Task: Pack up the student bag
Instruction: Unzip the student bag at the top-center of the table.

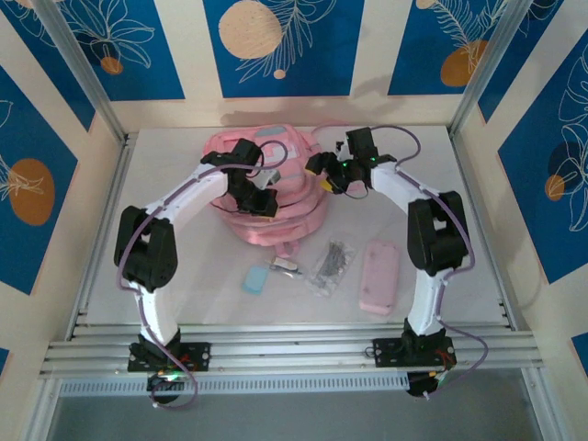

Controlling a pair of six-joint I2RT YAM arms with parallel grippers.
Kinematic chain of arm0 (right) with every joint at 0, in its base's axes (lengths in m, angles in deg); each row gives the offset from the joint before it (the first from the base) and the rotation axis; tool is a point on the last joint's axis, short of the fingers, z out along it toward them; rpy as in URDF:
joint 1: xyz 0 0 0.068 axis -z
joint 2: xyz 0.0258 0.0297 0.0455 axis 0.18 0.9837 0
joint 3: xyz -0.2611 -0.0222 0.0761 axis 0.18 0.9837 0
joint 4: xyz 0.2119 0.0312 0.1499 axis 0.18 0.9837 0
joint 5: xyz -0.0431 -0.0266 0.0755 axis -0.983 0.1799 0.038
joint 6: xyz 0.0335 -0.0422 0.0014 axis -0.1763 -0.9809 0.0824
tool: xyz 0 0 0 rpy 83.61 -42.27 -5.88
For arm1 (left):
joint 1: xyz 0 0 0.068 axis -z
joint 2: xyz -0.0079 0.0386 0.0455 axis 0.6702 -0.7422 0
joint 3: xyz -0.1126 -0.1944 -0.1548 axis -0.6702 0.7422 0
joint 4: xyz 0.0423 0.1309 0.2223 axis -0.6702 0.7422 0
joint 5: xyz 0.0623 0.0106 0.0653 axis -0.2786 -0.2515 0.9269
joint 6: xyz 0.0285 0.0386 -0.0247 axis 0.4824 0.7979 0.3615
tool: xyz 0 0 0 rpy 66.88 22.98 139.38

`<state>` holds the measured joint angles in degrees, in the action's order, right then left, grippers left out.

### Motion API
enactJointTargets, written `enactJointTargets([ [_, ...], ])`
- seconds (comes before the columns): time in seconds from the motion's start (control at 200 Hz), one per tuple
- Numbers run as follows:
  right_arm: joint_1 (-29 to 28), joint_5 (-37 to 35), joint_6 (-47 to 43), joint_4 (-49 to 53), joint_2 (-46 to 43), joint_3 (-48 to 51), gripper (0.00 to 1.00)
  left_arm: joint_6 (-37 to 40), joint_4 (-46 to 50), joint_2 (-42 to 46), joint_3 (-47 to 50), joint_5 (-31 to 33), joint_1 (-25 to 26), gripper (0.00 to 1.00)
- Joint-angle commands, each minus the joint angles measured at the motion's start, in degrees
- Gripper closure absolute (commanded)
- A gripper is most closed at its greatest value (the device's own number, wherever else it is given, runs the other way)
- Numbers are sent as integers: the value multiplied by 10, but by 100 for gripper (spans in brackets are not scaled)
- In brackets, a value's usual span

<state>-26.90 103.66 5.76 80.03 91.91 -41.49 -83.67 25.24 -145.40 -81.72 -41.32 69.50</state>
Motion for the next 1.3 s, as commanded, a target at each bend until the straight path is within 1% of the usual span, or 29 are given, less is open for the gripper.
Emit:
enactJointTargets([
  [0.0, -5, 4, 36, -19, -68, 73, 27, -26, -37, -20, -53, -43, 7, 100],
  [0.135, -18, 25, 79, -57, -124, 167, 26, -44, -63, -21, -58, -38, 7, 100],
  [0.245, -39, 34, 110, -88, -137, 207, 23, -52, -69, -16, -54, -48, 7, 100],
  [0.325, -55, 33, 139, -130, -124, 220, 22, -56, -71, -10, -44, -54, 7, 100],
  [0.415, -72, 32, 162, -158, -92, 209, 22, -61, -79, -1, -25, -55, 7, 100],
  [0.515, -92, -11, 174, -176, -56, 198, 24, -71, -89, 7, -4, -66, 7, 100],
  [0.55, -94, -27, 182, -189, -43, 198, 29, -74, -96, 12, 3, -71, 8, 100],
  [0.57, -95, -34, 185, -200, -35, 199, 34, -76, -99, 13, 8, -73, 8, 100],
  [0.59, -95, -40, 190, -212, -28, 199, 43, -76, -101, 15, 12, -75, 8, 100],
  [0.635, -94, -53, 203, -232, -12, 201, 69, -75, -99, 18, 19, -73, 8, 100],
  [0.68, -92, -66, 209, -249, -1, 202, 85, -65, -89, 20, 23, -66, 7, 100],
  [0.715, -91, -74, 210, -249, 6, 199, 96, -54, -73, 20, 26, -52, 7, 100],
  [0.73, -91, -77, 210, -248, 8, 197, 100, -46, -66, 20, 26, -45, 7, 100],
  [0.81, -88, -86, 202, -246, 8, 193, 100, -7, -15, 22, 28, 12, 6, 100],
  [0.93, -86, -108, 177, -208, -5, 188, 100, 43, 63, 26, 33, 138, -4, 100],
  [1.01, -81, -120, 166, -188, -13, 191, 100, 62, 98, 37, 42, 183, -21, 100],
  [1.205, -74, -129, 124, -122, -8, 168, 100, 80, 127, 73, 69, 274, -70, 100],
  [1.295, -71, -136, 110, -105, -9, 160, 100, 100, 122, 73, 69, 349, -89, 100],
])
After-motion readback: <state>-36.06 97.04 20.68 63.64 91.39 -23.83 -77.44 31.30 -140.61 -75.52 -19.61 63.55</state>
